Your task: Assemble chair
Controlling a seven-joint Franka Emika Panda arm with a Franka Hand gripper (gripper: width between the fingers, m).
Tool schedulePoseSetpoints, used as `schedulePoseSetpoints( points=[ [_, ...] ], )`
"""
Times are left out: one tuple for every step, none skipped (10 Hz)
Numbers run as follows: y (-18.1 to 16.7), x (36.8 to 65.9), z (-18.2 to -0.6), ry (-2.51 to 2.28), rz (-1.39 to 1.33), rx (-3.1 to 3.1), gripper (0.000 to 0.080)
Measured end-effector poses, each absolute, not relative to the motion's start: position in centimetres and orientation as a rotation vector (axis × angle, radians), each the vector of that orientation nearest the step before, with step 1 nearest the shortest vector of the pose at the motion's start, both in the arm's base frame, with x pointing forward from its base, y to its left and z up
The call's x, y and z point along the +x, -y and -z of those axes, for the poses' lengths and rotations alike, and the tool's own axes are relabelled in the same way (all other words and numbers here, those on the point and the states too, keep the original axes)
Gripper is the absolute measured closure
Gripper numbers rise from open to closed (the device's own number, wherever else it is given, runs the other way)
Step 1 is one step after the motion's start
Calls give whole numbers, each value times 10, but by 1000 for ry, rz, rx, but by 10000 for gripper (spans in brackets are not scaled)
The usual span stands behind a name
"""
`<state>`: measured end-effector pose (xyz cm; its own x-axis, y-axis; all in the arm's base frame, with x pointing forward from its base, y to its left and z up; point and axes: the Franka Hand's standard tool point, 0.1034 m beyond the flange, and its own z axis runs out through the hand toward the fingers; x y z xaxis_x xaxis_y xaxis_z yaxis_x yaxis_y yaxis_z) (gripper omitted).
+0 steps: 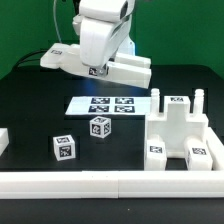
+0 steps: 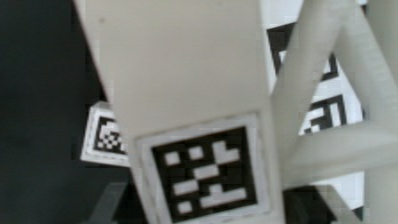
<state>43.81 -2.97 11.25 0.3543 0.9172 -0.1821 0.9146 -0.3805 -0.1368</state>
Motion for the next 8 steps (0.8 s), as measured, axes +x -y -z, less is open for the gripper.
schedulePoseSetpoints(
  points=[
    [30, 439, -114, 1678, -360, -2625, 483],
    [26, 446, -128, 1394, -364, -2780, 483],
    [23, 461, -144, 1180, -315, -2901, 483],
    [22, 466, -152, 1018, -321, -2974, 483],
    [23, 473, -161, 873, -362, -3023, 483],
    [24, 481, -165, 743, -369, -3069, 483],
    [23, 480, -163, 679, -363, -3090, 483],
    [23, 480, -162, 541, -364, -3127, 484]
  ],
)
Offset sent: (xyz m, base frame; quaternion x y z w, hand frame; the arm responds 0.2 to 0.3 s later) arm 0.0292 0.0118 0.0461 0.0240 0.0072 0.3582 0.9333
